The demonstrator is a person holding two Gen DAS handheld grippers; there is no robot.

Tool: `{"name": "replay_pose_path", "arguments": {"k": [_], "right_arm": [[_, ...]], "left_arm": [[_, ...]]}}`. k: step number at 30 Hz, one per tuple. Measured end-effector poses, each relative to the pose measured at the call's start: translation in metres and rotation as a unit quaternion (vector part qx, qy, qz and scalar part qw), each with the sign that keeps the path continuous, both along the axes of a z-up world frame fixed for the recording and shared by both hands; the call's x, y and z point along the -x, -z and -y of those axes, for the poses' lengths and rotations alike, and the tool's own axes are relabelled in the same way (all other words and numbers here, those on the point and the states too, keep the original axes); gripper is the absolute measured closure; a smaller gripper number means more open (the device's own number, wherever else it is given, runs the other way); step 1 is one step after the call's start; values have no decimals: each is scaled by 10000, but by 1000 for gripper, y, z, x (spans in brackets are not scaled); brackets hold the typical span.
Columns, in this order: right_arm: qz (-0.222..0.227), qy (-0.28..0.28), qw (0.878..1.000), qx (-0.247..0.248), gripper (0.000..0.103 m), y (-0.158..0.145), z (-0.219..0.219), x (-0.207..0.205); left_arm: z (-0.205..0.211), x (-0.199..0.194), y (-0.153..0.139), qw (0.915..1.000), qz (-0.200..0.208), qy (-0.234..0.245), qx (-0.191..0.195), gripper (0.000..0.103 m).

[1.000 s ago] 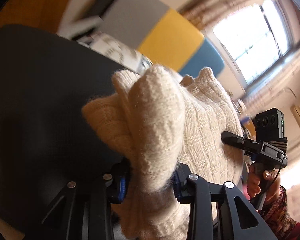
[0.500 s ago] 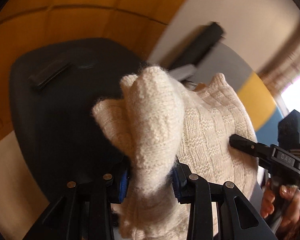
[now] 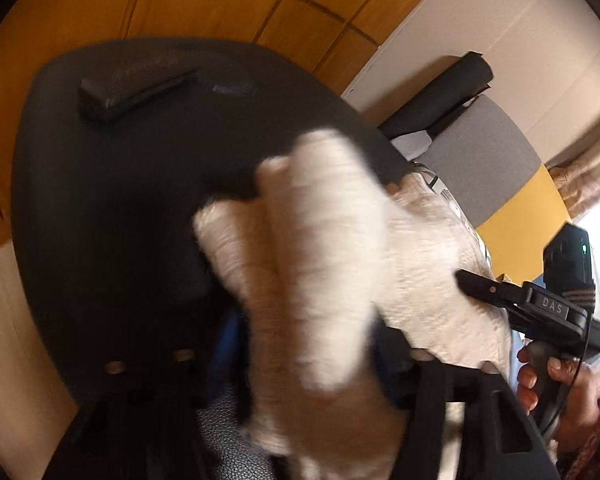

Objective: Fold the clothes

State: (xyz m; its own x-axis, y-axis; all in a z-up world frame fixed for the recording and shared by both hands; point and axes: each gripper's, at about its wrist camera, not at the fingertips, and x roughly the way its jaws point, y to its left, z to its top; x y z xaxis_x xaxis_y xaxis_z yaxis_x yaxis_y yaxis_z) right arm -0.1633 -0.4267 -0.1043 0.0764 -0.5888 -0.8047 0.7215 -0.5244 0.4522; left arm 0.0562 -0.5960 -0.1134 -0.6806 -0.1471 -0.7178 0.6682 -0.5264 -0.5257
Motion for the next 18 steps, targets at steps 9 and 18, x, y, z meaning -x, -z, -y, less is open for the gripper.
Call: {"name": "replay_pose_path", "arguments": {"k": [9, 18], "right_arm": [[-1519, 219, 9874, 375, 62, -76, -52, -34], [-1655, -885, 9821, 166, 83, -57, -68, -140]], "left_arm": [[-12, -32, -43, 9981, -275, -538, 116, 34], [-68, 11, -110, 9913, -220, 295, 1264, 40]]}}
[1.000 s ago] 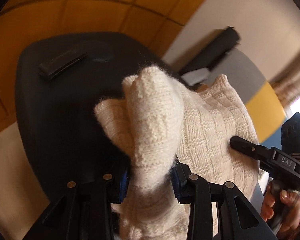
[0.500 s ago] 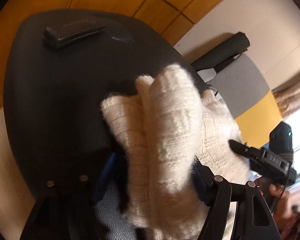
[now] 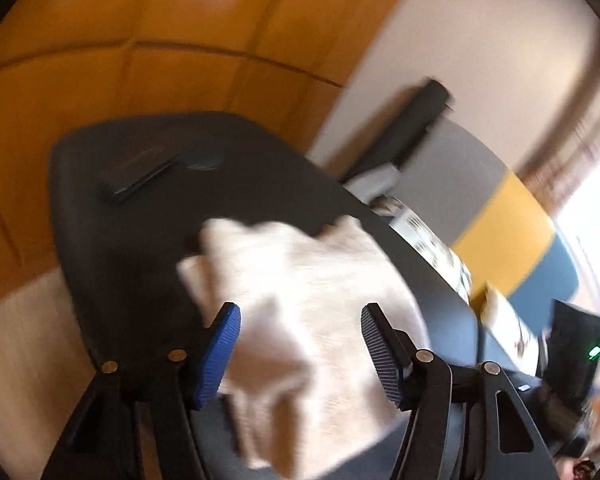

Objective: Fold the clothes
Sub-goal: 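Open the right gripper and lay the folded square on the table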

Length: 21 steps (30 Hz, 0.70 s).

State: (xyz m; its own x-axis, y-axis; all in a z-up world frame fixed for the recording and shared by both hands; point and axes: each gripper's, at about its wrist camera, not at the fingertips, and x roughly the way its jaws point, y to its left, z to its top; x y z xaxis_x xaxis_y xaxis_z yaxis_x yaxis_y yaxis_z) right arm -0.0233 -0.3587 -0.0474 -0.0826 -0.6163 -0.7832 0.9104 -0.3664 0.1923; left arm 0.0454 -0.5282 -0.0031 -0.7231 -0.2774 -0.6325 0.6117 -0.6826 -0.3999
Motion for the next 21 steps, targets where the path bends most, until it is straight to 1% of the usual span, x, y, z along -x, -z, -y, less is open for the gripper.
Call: {"name": "replay_pose_path", "arguments": {"k": [1, 4, 5, 6, 7, 9, 10, 11, 13, 16, 17, 18, 19, 20, 21], "right_arm": [[-87, 12, 9999, -78, 83, 7, -3, -8], [11, 72, 9997, -230, 83, 26, -10, -17], [65, 97, 9995, -283, 83, 32, -11, -19], [128, 105, 9992, -351, 83, 38, -14, -20], [132, 119, 9992, -370, 83, 41, -19, -23], [180, 157, 9990, -386, 83, 45, -27, -24], [237, 181, 9989, -370, 83, 47, -32, -24], [297, 221, 9987, -341, 83, 49, -37, -24], [471, 300, 9981, -250, 82, 50, -43, -16], [759, 420, 9960, -211, 82, 51, -44, -10], [774, 452, 9957, -229, 82, 49, -46, -12], [647, 534, 9961, -267, 79, 43, -49, -14], [519, 617, 9963, -305, 76, 38, -51, -16], [392, 698, 9962, -340, 70, 32, -53, -19], [279, 773, 9961, -319, 70, 24, -57, -22]], "left_arm": [[-7, 10, -2, 9998, 91, 161, 102, 41], [-26, 26, 9, 9978, 443, 397, 290, 44], [-26, 31, 14, 9969, 588, 431, 306, 45], [-24, 37, 20, 9957, 745, 442, 317, 49], [-21, 39, 29, 9949, 874, 415, 284, 53], [-15, 36, 47, 9936, 1067, 327, 157, 55], [-14, 30, 53, 9937, 1082, 289, 72, 58], [-14, 25, 55, 9939, 1064, 284, 66, 58], [-19, 24, 59, 9930, 1107, 328, 240, 59], [-34, 31, 59, 9874, 1357, 433, 692, 59], [-38, 33, 58, 9859, 1424, 426, 765, 59], [-42, 35, 54, 9854, 1459, 394, 789, 57], [-44, 35, 52, 9856, 1462, 343, 782, 52], [-44, 36, 53, 9860, 1454, 286, 765, 48], [-47, 36, 53, 9864, 1443, 219, 757, 41]]}}
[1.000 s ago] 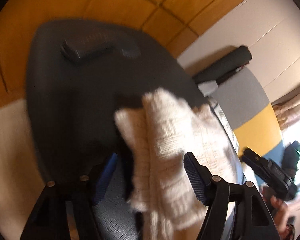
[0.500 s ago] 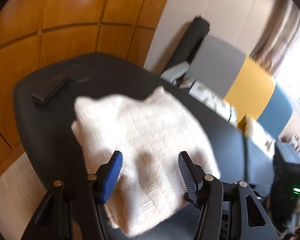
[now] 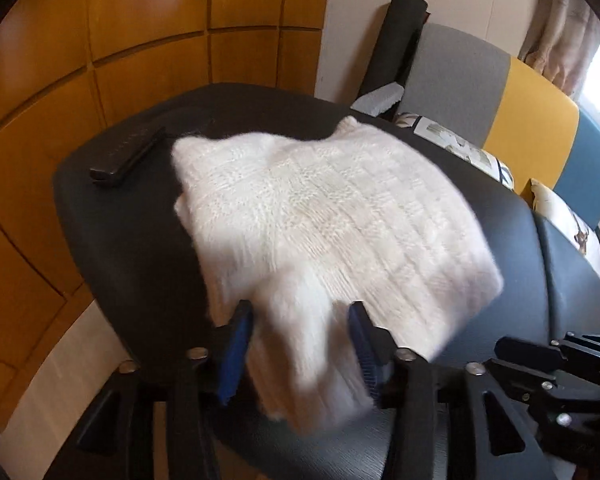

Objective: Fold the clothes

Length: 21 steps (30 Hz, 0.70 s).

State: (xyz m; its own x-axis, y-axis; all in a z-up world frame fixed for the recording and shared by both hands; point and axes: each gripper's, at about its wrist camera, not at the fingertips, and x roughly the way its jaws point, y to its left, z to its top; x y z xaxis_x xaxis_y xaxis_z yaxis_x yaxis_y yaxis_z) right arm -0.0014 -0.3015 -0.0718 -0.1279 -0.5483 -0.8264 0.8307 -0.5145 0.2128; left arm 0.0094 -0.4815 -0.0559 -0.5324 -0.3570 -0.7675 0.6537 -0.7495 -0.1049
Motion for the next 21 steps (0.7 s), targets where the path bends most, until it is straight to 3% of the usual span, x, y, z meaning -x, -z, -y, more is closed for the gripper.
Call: {"name": "replay_pose_path", "arguments": {"k": [3, 7, 14, 21], "right_arm": [[-349, 216, 9992, 29, 68, -23, -11, -10], [-663, 470, 9967, 77, 67, -46, -22, -21], [-1011, 323, 9943, 121, 66, -67, -19, -53], [-1405, 176, 9897, 218, 66, -86, -20, -76]], "left_arm": [[-17, -10, -19, 9992, 46, -342, 199, 23], [-39, -37, -48, 9959, 165, -741, 500, 13], [-72, -98, -81, 9889, 151, -1403, 468, 6], [-82, -116, -93, 9849, 167, -1634, 536, 5]]}}
